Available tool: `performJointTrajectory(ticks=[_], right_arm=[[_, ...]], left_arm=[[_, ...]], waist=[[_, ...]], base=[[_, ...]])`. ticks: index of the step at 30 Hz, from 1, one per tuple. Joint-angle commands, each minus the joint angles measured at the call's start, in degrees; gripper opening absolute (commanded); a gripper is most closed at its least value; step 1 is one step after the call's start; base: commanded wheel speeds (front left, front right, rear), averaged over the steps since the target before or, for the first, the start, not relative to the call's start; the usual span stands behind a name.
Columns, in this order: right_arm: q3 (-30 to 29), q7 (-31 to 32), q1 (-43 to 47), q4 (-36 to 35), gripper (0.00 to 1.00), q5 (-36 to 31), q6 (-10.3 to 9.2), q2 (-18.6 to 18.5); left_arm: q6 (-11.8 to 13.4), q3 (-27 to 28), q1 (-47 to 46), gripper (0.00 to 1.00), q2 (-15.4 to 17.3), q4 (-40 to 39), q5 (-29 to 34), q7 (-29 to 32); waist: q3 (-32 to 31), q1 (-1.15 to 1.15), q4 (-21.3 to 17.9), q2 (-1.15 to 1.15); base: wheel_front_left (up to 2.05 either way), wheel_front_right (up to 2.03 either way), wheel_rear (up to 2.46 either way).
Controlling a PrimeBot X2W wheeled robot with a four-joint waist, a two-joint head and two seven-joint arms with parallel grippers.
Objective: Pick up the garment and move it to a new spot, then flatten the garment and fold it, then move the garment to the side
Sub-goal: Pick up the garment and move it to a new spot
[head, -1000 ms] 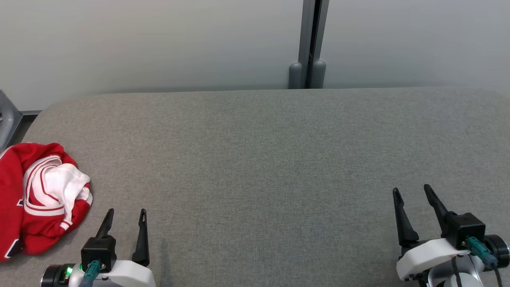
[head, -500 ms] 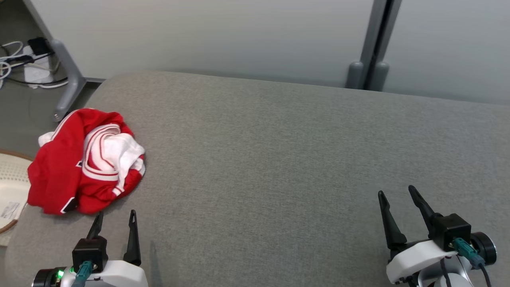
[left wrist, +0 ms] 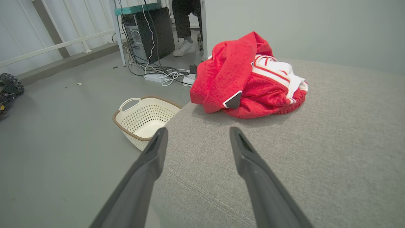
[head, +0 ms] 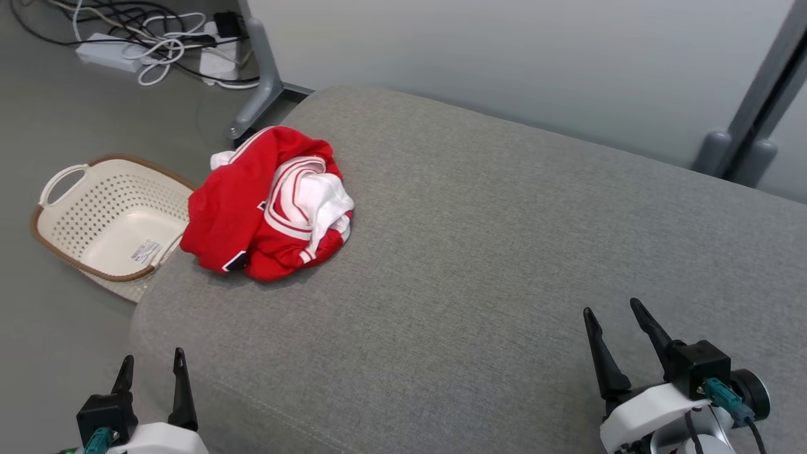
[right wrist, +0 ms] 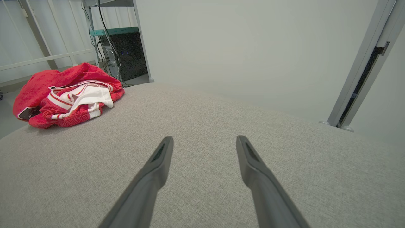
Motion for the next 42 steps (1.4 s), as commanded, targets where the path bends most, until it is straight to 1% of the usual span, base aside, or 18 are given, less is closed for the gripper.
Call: performJointTrajectory(ticks=[1,5,9,15,16,19,23,28,31,34,37,42], right_arm=[[-0.3,-0.3,-0.1,0.1,1.00,0.5,0.00,-0.5],[0.3,-0.3,-1.1,0.6,1.00,0.8,0.00,-0.5],[0.0,-0.3,-1.2,0.5,1.00,0.0,0.00,-0.5],[0.6,-0.3,-2.8,-0.8,1.00,-0.6,0.00,-1.0],[0.6,-0.3,-2.8,-0.8,1.00,-0.6,0.00,-1.0],[1.1,-0.3,-4.0,-1.4,1.00,-0.8,0.00,-2.4],[2.2,-0.3,-5.9,-2.5,1.00,-0.9,0.00,-4.2],[3.1,-0.3,-7.9,-3.5,1.00,-0.9,0.00,-5.9],[3.4,-0.3,-8.9,-3.6,1.00,-0.9,0.00,-6.7],[3.8,-0.3,-9.8,-3.4,1.00,-0.6,0.00,-7.2],[4.3,-0.3,-10.5,-3.4,1.00,-0.4,0.00,-7.6],[4.1,-0.2,-10.9,-2.6,1.00,-0.1,0.00,-8.0]], left_arm=[[-0.3,0.8,0.5,1.00,-0.1,0.3,-0.3,-0.1],[-0.9,2.0,0.2,1.00,-0.6,0.0,-1.0,-0.1],[-2.2,3.3,-0.9,1.00,-0.8,1.5,-2.6,-0.1],[-4.9,5.4,-6.2,1.00,-1.0,4.9,-4.4,-0.1],[-4.9,5.4,-6.2,1.00,-1.0,4.9,-4.4,-0.1],[-6.1,6.0,-10.8,1.00,-0.8,6.6,-4.5,-0.1],[-7.5,7.0,-18.1,1.00,0.9,9.4,-4.7,-0.1],[-9.0,6.8,-27.3,1.00,4.7,16.1,-5.6,-0.1],[-9.5,5.3,-32.6,1.00,7.6,21.3,-5.7,-0.1],[-9.7,4.0,-36.8,1.00,9.9,27.2,-6.3,0.0],[-9.8,1.8,-40.7,1.00,11.4,31.6,-7.1,0.8],[-9.6,-1.1,-44.3,1.00,14.1,37.3,-8.7,4.0]], waist=[[0.2,0.00,2.6,0.00],[1.3,0.00,3.0,0.00],[2.2,0.00,3.0,0.00],[5.7,0.00,0.0,0.00],[5.7,0.00,0.0,0.00],[8.1,0.00,-1.8,0.00],[11.5,0.00,-4.5,0.00],[15.4,0.00,-7.6,0.00],[17.2,0.00,-9.1,0.00],[18.9,0.00,-10.5,0.00],[20.1,0.00,-11.8,0.00],[21.7,0.00,-13.4,0.00]], base=[[0.00,0.00,0.00],[0.00,0.00,0.00],[0.00,0.00,0.00],[0.00,0.00,0.00],[0.00,0.00,0.00],[0.00,0.00,0.00],[0.00,0.00,0.00],[0.00,0.00,0.00],[0.00,0.00,0.00],[0.00,0.00,0.00],[0.00,0.00,0.00],[0.00,0.00,0.00]])
